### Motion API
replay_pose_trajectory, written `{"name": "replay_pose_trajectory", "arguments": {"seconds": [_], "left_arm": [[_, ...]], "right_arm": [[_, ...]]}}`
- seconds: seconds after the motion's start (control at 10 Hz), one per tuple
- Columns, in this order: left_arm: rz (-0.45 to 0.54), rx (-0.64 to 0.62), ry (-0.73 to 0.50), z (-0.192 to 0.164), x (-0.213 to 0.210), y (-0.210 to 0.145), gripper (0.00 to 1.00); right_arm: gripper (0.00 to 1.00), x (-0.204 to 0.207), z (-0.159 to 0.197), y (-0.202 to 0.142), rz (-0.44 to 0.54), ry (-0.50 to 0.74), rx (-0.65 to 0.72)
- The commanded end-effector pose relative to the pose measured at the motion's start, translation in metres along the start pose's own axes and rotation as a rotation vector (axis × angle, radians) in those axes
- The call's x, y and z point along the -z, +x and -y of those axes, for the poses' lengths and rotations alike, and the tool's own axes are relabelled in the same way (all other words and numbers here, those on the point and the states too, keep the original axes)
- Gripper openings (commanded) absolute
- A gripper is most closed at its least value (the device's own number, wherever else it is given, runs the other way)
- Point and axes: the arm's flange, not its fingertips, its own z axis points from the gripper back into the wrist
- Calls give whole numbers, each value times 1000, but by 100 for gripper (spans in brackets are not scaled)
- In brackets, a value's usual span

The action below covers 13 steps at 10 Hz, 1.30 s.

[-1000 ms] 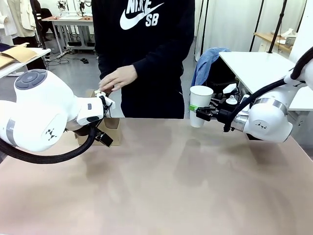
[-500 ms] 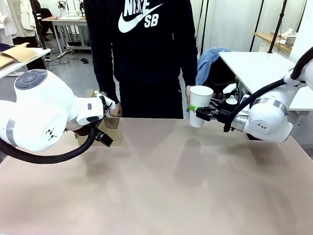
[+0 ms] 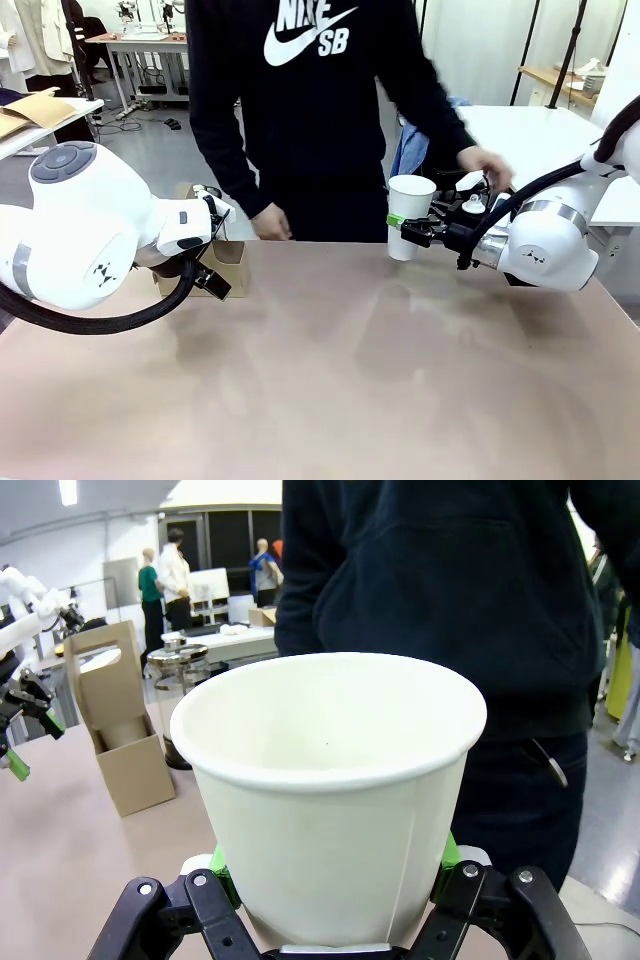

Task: Pour a drink into a cup and package it in a carrier.
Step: When a person places the Paper Cup Lid on the 600 ml Paper Cup , lift the 600 ml Paper Cup.

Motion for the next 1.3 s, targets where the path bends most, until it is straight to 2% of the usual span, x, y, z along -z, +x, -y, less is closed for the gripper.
{"name": "replay_pose_trajectory", "arguments": {"seconds": [0.0,1.2], "left_arm": [[1,-1,-2,0,0,0,100],[1,-1,-2,0,0,0,100]], "right_arm": [[80,3,-3,5,4,-22,2],[80,3,-3,5,4,-22,2]]}}
